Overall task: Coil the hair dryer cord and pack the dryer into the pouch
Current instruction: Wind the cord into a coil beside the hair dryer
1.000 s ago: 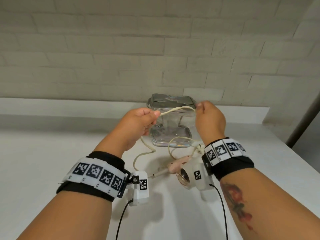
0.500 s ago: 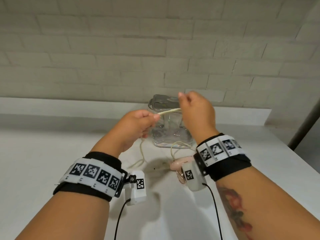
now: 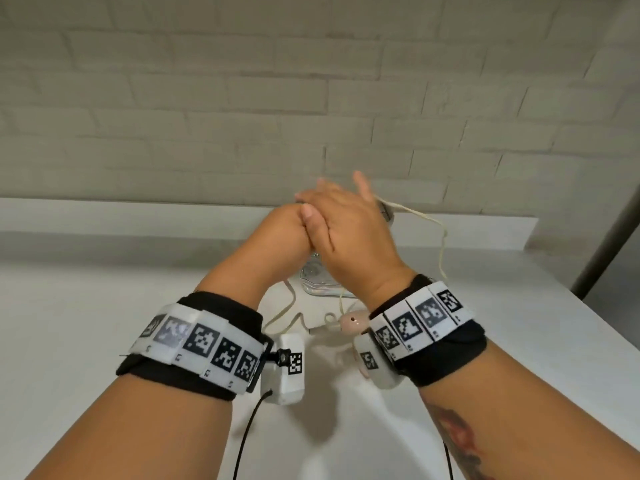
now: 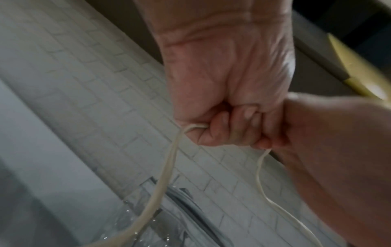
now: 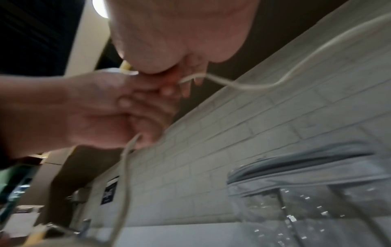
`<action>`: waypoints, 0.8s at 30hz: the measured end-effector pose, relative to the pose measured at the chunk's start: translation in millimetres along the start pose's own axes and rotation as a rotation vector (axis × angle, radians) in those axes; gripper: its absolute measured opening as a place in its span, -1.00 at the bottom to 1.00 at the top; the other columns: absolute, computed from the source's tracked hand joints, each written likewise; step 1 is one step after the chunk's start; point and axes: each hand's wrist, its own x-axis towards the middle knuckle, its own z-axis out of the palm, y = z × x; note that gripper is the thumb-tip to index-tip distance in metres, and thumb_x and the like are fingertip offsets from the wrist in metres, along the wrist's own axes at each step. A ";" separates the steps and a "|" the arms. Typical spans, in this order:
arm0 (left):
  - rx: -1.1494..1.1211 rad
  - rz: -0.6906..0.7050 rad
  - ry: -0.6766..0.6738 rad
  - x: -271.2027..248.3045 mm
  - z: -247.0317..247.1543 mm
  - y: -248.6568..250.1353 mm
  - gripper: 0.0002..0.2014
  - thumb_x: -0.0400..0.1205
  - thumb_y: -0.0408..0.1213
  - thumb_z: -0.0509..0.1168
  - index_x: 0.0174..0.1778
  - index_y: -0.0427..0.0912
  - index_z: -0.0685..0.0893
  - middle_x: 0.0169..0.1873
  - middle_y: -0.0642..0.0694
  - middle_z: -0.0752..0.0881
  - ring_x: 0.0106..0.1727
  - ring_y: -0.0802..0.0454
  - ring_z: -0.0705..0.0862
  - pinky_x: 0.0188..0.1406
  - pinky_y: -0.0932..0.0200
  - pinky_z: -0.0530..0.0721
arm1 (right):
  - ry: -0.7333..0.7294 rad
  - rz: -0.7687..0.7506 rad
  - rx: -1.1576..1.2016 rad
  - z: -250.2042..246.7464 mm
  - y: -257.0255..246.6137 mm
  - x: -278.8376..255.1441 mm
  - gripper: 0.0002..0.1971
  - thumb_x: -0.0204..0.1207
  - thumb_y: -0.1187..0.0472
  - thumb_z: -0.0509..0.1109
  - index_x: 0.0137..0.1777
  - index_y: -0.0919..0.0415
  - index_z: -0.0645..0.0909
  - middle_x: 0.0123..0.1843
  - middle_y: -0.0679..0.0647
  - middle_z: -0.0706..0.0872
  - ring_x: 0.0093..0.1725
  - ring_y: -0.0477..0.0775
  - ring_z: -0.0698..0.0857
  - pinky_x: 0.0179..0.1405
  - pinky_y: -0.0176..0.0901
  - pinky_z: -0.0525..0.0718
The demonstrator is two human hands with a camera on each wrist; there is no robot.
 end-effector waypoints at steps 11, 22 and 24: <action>-0.546 -0.234 -0.097 -17.7 -0.9 -38.2 -0.70 0.66 -0.20 0.30 -0.42 -0.12 0.54 -0.67 0.12 0.34 -0.63 0.18 0.28 -0.46 0.20 0.39 | 0.172 0.614 0.224 -5.2 41.7 9.4 -0.51 0.59 -0.21 0.20 -0.46 0.10 0.40 -0.49 -0.02 0.50 -0.42 0.07 0.49 -0.37 -0.02 0.50; -0.426 -0.209 0.049 -5.1 -2.4 -33.1 -0.66 0.62 -0.13 0.32 -0.50 -0.06 0.58 -0.67 0.11 0.39 -0.57 0.06 0.27 -0.51 0.18 0.28 | 0.050 0.195 -0.107 -8.4 32.9 -0.9 -0.64 0.67 0.06 0.00 -0.31 0.06 0.49 -0.45 -0.08 0.54 -0.36 0.07 0.51 0.15 0.02 0.47; -0.276 -0.156 0.051 0.6 -4.0 -20.6 -0.69 0.57 -0.12 0.29 -0.53 0.02 0.62 -0.64 0.14 0.48 -0.50 0.03 0.36 -0.39 0.09 0.37 | 0.014 0.056 -0.108 -2.9 7.5 4.2 -0.64 0.65 0.05 0.00 -0.20 0.09 0.59 -0.33 -0.03 0.68 -0.27 0.10 0.61 0.02 0.00 0.50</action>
